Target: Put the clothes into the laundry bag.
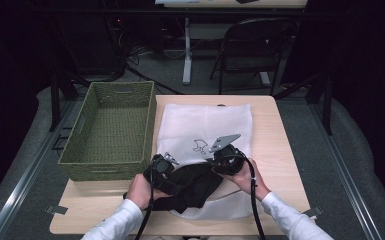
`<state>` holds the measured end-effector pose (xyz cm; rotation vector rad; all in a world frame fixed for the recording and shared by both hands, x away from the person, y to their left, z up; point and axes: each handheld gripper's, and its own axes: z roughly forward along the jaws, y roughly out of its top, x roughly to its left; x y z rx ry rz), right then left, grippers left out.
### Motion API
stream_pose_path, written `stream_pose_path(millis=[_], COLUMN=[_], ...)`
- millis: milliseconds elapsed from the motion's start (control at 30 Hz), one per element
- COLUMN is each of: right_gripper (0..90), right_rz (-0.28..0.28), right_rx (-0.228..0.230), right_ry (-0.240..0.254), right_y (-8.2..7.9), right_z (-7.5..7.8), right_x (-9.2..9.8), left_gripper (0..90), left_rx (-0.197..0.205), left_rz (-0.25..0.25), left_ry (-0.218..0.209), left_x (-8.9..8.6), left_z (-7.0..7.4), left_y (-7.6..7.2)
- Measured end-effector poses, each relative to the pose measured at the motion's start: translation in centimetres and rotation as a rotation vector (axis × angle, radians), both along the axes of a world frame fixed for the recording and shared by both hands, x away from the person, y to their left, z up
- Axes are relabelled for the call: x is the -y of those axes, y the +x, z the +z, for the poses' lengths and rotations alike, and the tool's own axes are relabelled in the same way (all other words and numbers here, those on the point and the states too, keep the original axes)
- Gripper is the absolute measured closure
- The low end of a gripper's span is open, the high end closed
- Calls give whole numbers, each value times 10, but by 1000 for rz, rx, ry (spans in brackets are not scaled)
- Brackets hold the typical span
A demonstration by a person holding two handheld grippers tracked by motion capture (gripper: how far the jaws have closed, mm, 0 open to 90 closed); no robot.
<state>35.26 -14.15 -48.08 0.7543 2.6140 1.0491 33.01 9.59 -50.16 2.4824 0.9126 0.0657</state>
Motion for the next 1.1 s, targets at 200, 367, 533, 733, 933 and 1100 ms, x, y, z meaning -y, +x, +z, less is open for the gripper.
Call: stream_pose_path(millis=[200,367,533,733,933,1100], right_gripper=[872,872,872,872,872,872], right_rz=[0,3,0,3,1,4], right_rx=[-5,-5,-11,-7,-6,-3], right_ry=[-3,-7,-10,-13,-12,-3], right_y=[1,1,1,1,1,1], right_z=[-1,-2,-3,-3,-1,0], right_x=[0,-1,-1,-2,-2,-2], left_gripper=[159,173,364,531,589,599], left_rx=[-60,-94,-78,-63,-63,-45], left_rz=[-34,-40,-46,-67,-58,-36], left_ry=[45,70,34,-5,-53,-84], left_x=[-8,-6,-11,-16,-20,-19], left_z=[-7,-29,-35,-35,-31,-23], left_y=[-3,-4,-5,-7,-8,-9])
